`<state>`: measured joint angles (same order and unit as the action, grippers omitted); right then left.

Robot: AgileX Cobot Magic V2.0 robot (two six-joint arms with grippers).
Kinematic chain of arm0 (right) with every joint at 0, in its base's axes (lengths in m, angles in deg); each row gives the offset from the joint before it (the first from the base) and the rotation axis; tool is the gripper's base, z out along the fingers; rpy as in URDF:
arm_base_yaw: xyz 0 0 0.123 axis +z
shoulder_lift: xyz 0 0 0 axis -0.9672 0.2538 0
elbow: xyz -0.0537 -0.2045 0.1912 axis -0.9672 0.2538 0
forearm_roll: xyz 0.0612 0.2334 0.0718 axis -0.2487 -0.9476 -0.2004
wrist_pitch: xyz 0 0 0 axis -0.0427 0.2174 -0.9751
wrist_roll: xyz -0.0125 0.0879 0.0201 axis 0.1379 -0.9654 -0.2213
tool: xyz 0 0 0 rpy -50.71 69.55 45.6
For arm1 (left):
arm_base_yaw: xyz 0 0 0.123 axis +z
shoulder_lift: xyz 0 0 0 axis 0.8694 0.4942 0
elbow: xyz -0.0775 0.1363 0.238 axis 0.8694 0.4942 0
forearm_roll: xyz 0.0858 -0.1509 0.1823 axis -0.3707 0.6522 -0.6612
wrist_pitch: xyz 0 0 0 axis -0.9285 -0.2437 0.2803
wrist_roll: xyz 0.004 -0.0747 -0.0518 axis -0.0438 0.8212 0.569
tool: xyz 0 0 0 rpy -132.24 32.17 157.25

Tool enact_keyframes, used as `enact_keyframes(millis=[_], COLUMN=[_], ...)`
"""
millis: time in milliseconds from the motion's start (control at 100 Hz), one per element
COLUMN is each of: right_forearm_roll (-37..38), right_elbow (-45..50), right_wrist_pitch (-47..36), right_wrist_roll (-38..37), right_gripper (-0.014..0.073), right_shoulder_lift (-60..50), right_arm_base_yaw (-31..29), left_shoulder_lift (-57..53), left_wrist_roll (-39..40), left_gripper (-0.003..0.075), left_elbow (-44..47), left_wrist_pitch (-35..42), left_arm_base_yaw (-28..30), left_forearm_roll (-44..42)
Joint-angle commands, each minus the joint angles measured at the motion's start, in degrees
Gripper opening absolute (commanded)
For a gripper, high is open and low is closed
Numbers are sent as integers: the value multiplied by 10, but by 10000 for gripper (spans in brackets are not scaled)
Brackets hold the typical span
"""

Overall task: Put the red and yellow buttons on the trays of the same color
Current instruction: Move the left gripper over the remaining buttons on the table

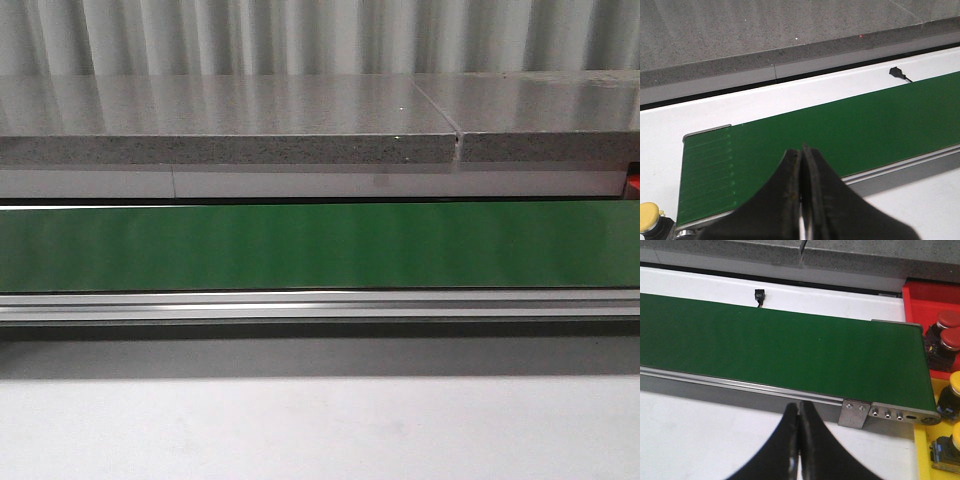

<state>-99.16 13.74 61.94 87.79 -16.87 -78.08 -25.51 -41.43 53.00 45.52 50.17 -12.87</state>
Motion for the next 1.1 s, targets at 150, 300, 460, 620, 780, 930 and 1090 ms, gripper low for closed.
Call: enact_keyframes(millis=[150, 300, 460, 620, 780, 930, 1090], right_forearm_roll=[-6, -6, -6, -6, -6, -6, -6], right_elbow=[-14, -14, -14, -14, -14, -14, -14], right_wrist_pitch=[-33, -33, -33, -33, -33, -33, -33], right_wrist_roll=[4, 4, 4, 4, 4, 4, 4], right_gripper=[-66, -66, -66, -66, -66, -66, -66], right_shoulder_lift=[5, 5, 5, 5, 5, 5, 5], right_arm_base_yaw=[1, 1, 1, 1, 1, 1, 1], left_shoulder_lift=[100, 184, 273, 337, 392, 450, 531], left_wrist_roll=[55, 97, 97, 97, 114, 124, 124], left_gripper=[-20, -20, 76, 364, 554, 529, 512], left_elbow=[-73, -135, -189, -224, -271, -325, -393], left_wrist_pitch=[51, 6, -50, -66, -125, -205, -308], left_arm_base_yaw=[12, 60, 126, 180, 236, 288, 318], left_forearm_roll=[-16, -47, -50, -48, -43, -37, -29])
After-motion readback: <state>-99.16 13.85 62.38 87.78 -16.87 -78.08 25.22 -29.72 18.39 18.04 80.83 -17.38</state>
